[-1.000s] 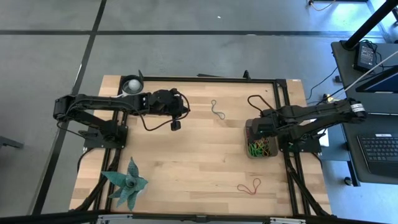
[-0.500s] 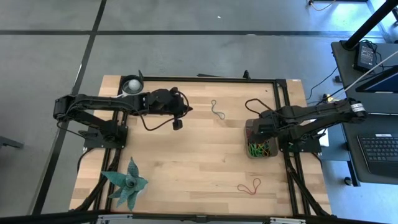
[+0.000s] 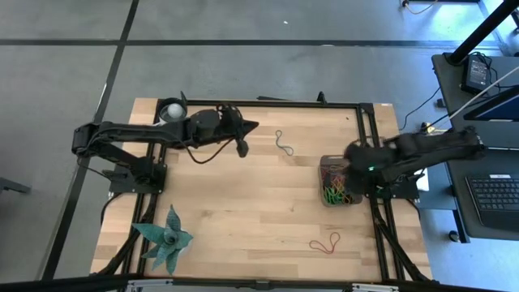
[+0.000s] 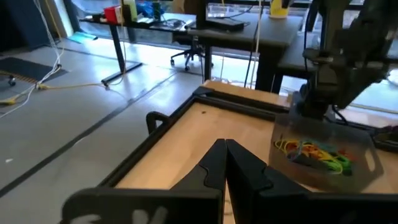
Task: Pick and place rubber bands into bin
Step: Put the blue rubber band into the black bin
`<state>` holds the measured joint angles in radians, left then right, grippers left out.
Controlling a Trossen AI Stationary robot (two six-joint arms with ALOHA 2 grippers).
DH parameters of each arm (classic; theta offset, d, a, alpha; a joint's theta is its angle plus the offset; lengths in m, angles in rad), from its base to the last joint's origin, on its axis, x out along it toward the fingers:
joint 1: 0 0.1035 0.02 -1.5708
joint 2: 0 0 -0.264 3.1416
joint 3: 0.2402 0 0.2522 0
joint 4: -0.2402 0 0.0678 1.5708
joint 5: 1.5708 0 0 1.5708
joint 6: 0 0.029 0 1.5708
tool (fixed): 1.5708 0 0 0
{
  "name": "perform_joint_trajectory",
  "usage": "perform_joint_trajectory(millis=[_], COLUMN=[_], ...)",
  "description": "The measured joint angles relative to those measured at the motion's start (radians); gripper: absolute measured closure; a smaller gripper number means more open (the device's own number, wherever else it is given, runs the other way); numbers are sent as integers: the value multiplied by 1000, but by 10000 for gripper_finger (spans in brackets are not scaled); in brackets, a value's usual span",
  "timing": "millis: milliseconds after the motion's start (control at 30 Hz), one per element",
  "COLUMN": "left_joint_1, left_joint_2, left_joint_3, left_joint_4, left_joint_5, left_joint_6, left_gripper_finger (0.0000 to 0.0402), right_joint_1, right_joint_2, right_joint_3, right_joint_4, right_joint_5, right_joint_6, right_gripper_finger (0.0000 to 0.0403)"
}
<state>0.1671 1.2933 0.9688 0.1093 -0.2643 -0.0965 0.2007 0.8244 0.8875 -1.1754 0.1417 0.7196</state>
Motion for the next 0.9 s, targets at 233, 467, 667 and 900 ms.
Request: perform_joint_trajectory(millis=[233, 467, 667, 900], left_joint_1=[-26, 10, 60, 122], left_joint_2=[200, 506, 735, 891], left_joint_3=[191, 522, 816, 961], left_joint_4=[-48, -297, -646, -765], left_joint_5=[-33, -28, 43, 57], left_joint_6=[-26, -94, -127, -162], left_gripper_finger=[398, 398, 371, 291], right_joint_1=[4, 4, 4, 4], right_joint_2=[-236, -348, -361, -361], right_joint_3=[0, 2, 2, 1], right_joint_4=[31, 62, 62, 58], right_joint_5=[88, 89, 87, 84], right_joint_6=[-97, -126, -127, -126], right_gripper_finger=[398, 391, 395, 396])
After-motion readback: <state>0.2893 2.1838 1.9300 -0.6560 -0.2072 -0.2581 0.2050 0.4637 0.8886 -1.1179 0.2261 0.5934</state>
